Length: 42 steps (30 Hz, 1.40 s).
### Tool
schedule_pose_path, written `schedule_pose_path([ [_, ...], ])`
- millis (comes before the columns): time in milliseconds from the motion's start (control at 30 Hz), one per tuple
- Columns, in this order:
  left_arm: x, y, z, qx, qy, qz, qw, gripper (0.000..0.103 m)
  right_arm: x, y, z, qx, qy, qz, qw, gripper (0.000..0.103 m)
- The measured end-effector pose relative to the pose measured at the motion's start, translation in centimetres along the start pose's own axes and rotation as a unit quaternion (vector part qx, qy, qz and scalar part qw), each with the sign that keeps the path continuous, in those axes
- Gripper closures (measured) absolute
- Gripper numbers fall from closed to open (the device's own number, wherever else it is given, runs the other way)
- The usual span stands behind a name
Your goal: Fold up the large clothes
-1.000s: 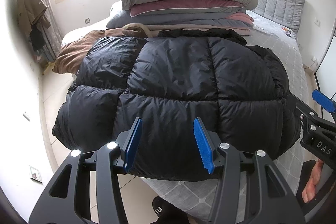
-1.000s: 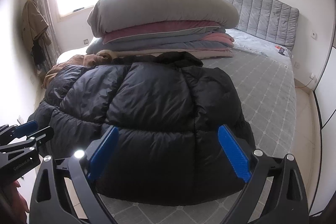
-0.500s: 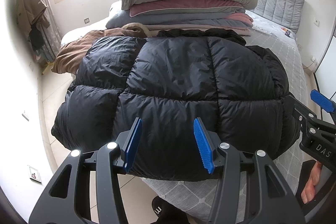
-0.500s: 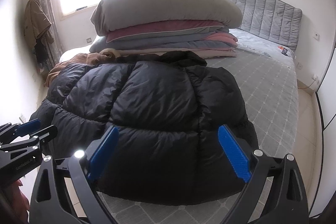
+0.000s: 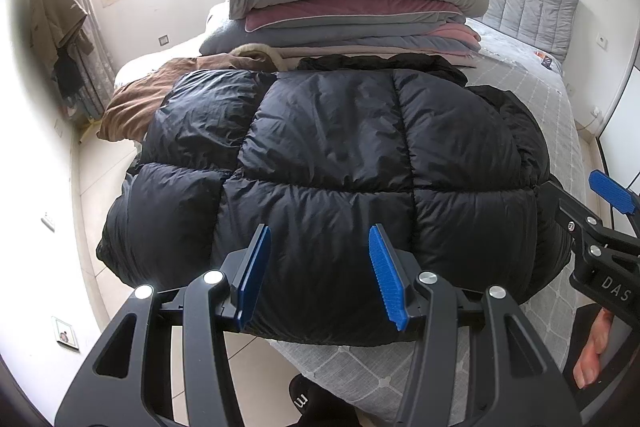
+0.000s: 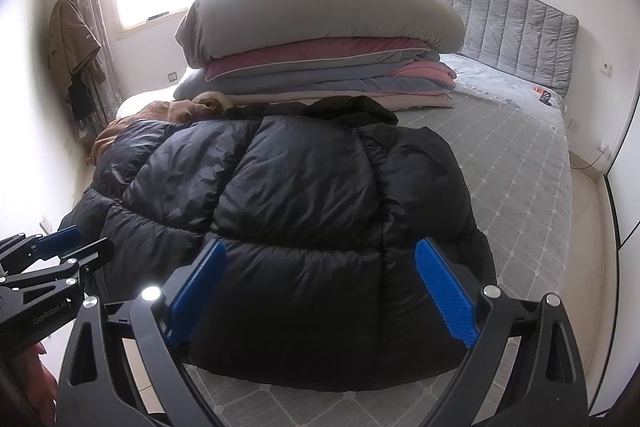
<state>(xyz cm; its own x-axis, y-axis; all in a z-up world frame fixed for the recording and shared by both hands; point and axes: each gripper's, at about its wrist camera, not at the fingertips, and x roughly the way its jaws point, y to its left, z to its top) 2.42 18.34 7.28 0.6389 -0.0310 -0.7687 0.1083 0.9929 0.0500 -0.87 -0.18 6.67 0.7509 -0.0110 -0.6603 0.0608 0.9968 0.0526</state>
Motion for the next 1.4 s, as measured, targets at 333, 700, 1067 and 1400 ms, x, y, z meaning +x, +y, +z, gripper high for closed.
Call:
schedule_pose_path([
  [333, 0.1, -0.1, 0.0, 0.001, 0.001, -0.002, 1.0000, 0.055, 0.1, 0.0, 0.0, -0.001, 0.000, 0.003, 1.000, 0.011],
  [700, 0.1, -0.3, 0.1, 0.003, 0.000, 0.000, 1.0000, 0.054, 0.1, -0.1, 0.0, -0.001, 0.000, 0.009, 1.000, 0.011],
  [1067, -2.5, -2.0, 0.2, -0.010, -0.073, -0.013, 0.9972, 0.029, -2.5, -1.0, 0.2, -0.009, -0.063, 0.028, 0.998, 0.007],
  [1400, -4.1, -3.4, 0.9, -0.049, -0.107, -0.028, 0.9926, 0.009, -2.9, -3.1, -0.1, -0.002, -0.055, 0.067, 0.996, 0.007],
])
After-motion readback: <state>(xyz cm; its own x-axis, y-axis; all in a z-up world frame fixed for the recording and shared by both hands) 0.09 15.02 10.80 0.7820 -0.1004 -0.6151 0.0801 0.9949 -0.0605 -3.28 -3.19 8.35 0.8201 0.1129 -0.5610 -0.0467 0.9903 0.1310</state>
